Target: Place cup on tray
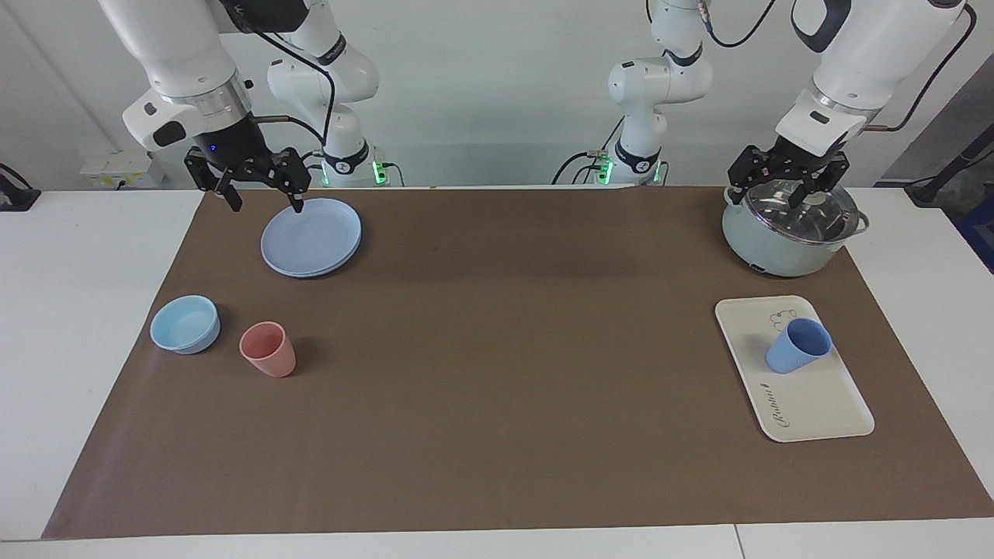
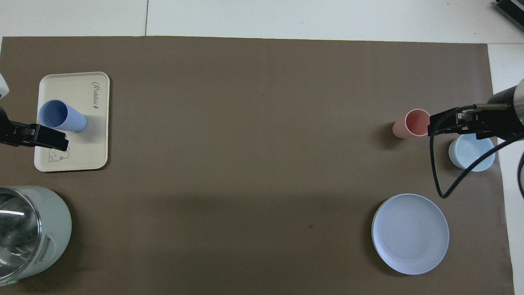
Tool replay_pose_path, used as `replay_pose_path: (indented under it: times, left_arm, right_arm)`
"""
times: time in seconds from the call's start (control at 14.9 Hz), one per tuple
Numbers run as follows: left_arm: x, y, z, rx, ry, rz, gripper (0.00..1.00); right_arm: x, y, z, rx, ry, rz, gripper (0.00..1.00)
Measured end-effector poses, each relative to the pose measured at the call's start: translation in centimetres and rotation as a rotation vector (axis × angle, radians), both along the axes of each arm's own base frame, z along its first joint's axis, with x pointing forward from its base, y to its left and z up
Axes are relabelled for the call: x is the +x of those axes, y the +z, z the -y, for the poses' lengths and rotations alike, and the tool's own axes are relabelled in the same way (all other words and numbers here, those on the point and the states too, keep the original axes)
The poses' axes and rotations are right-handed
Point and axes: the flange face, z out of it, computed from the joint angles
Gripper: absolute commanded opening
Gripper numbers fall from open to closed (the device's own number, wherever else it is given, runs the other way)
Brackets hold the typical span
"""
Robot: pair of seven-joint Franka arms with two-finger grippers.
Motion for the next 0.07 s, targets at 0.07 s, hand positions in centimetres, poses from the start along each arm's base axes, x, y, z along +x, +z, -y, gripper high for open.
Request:
replay_pose_path:
  times: [0.07]
  left_arm:
    - [0.00,0.00,0.00,0.000,0.000,0.000,1.00]
  right_arm:
    - [-0.01,-0.04,-0.05,0.000,0.001,-0.001,1.00]
